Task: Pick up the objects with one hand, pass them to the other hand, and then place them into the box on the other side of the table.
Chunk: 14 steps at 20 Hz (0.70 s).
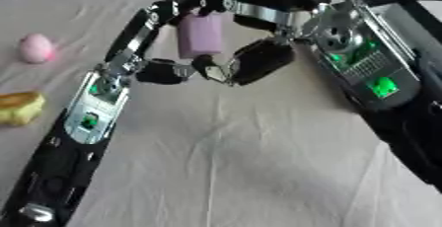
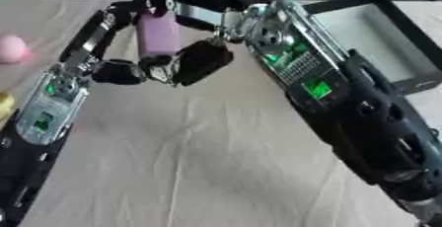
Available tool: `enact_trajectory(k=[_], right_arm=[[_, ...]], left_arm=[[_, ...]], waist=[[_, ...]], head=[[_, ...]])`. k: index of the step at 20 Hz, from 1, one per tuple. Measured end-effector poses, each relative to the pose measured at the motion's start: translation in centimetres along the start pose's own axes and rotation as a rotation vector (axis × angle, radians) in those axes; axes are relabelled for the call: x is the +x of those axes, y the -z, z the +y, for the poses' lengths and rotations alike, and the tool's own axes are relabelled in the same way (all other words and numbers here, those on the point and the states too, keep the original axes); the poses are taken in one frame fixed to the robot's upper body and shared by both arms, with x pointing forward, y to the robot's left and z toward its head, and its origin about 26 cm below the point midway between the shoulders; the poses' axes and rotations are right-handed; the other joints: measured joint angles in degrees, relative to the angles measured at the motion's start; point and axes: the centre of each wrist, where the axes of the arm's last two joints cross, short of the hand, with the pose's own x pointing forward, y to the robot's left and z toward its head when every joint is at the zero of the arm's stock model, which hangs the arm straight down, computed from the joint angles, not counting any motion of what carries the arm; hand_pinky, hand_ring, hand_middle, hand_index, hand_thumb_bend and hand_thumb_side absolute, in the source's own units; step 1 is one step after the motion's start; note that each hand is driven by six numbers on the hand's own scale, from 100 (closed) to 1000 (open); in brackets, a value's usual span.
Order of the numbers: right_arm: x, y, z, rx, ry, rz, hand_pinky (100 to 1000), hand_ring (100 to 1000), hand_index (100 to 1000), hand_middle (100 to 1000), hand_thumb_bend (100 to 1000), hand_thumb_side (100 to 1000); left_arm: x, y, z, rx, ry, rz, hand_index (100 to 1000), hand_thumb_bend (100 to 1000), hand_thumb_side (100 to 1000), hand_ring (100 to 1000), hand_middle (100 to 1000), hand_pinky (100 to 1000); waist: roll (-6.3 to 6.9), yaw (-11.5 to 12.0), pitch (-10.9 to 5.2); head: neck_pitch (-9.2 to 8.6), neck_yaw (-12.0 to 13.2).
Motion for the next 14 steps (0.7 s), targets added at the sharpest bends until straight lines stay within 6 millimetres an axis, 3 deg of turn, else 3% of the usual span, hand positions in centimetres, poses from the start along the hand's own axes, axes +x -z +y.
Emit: enact_trajectory(k=[6,14], right_arm=[[0.02,0.05,0.01,-0.05,-0.101,0.03,929,872,887,844,350,441],[-0.04,0.02,0.06,-0.089,-0.139,0.052,923,855,863,820,293,408]], left_arm=[[0.04,0.04,-0.13,-0.002,-0.004,-0.003,537,100,122,639,592,734],[0.05,0.04,-0.14,-0.001,-0.009,0.001,536,100,127,634,588,732]], waist=[[0.0,-0.02,0.0],[0.0,-0.05,0.0]], head=[[0.0,0.02],[0.0,0.02]])
